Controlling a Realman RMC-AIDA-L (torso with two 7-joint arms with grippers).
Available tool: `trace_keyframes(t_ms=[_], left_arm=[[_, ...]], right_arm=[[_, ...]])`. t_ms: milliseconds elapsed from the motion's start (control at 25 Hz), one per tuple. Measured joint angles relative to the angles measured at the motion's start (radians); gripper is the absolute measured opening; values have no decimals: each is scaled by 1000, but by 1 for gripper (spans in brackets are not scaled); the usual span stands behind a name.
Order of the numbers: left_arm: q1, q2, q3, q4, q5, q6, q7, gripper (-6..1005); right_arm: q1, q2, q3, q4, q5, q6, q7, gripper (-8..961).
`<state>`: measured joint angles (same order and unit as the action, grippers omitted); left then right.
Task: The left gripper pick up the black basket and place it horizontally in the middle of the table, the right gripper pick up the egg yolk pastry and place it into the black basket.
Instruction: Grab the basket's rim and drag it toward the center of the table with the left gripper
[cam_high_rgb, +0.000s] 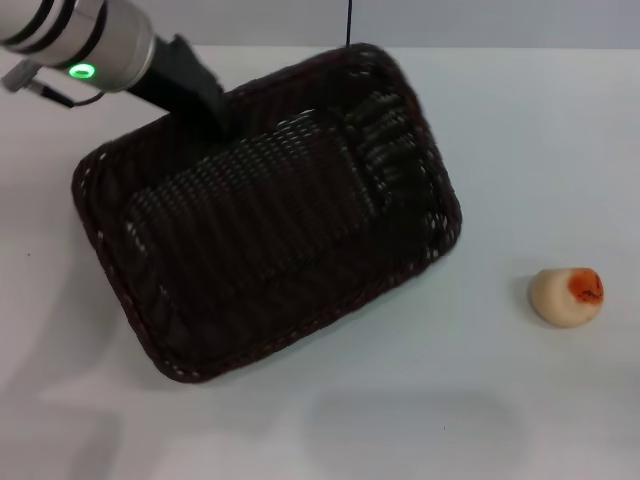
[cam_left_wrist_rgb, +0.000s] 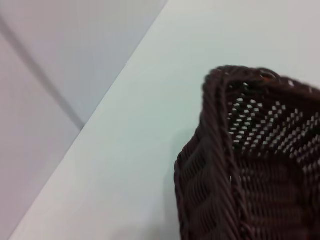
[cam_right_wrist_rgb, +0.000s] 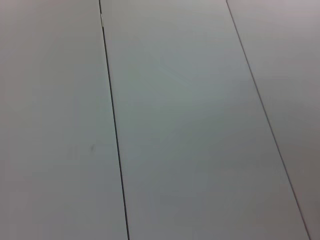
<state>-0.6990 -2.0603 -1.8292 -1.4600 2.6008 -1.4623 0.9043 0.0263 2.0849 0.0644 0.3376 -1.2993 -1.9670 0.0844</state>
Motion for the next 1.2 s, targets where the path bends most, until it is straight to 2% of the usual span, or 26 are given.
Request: trace_keyframes(t_ms=[280, 680, 1200], left_arm=[[-57, 2, -45, 22, -96, -47, 84, 188], [-101, 2, -50, 33, -118, -110, 147, 193], [-141, -3, -36, 187, -193, -113, 250, 203]], right_arm=[[0, 1, 0, 0, 0, -7, 0, 760], [0, 1, -10, 0, -2, -12, 0, 758], [0, 1, -21, 0, -2, -18, 0, 755]])
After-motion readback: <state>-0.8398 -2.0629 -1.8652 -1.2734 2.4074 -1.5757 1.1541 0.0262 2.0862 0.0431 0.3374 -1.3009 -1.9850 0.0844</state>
